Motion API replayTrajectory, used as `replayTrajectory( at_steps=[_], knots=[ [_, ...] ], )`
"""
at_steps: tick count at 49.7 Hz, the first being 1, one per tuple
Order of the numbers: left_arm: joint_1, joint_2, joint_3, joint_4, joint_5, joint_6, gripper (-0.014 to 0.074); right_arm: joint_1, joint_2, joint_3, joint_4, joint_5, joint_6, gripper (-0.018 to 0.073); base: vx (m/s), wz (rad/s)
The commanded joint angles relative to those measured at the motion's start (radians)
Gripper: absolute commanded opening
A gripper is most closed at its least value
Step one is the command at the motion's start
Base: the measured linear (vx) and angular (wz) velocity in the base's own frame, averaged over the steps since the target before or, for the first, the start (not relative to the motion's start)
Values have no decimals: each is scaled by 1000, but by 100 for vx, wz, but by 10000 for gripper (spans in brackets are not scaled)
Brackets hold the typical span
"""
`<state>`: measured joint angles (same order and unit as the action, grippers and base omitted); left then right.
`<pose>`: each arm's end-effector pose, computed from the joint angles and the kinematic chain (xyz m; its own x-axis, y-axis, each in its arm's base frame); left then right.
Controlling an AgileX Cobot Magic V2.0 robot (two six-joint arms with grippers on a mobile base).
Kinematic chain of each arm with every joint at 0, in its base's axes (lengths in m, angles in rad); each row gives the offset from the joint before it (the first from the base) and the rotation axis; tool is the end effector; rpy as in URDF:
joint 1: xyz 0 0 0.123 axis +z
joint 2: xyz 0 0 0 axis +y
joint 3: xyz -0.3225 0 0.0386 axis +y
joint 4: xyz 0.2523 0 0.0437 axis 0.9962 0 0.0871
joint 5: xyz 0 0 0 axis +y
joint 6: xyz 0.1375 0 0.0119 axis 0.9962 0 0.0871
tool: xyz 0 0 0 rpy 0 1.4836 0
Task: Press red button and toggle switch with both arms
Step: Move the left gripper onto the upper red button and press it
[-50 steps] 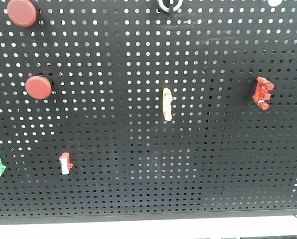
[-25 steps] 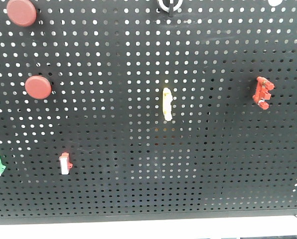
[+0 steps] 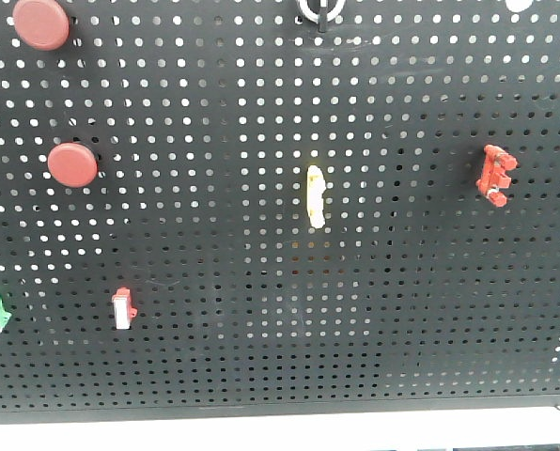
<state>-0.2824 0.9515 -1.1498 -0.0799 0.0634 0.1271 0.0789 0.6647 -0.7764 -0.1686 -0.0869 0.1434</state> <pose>0.2088 -0.0613 0.5309 0.2249 -0.0160 -0.9742 0.2731 0.9608 0.0473 0.1477 0.0137 0.4625 0.2821 -0.0023 -0.9594 -0.0858 0.9959 -0.0277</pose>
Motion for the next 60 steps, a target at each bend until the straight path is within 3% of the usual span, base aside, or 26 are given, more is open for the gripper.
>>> replayTrajectory(
  at_steps=[1,26,49,60],
  knots=[
    [-34,47,-85,-12,-82,-1,1,-3,7,-34,-7,-83,-1,-3,0,0],
    [-68,223,-244,-12,-112,-5,1,-3,7,-34,-7,-56,-1,-3,0,0],
    [-68,277,-254,-12,-153,-8,1,-3,7,-34,-7,-48,-1,-3,0,0],
    [-68,230,-254,-12,-50,-8,1,-3,7,-34,-7,-48,-1,-3,0,0]
  ],
)
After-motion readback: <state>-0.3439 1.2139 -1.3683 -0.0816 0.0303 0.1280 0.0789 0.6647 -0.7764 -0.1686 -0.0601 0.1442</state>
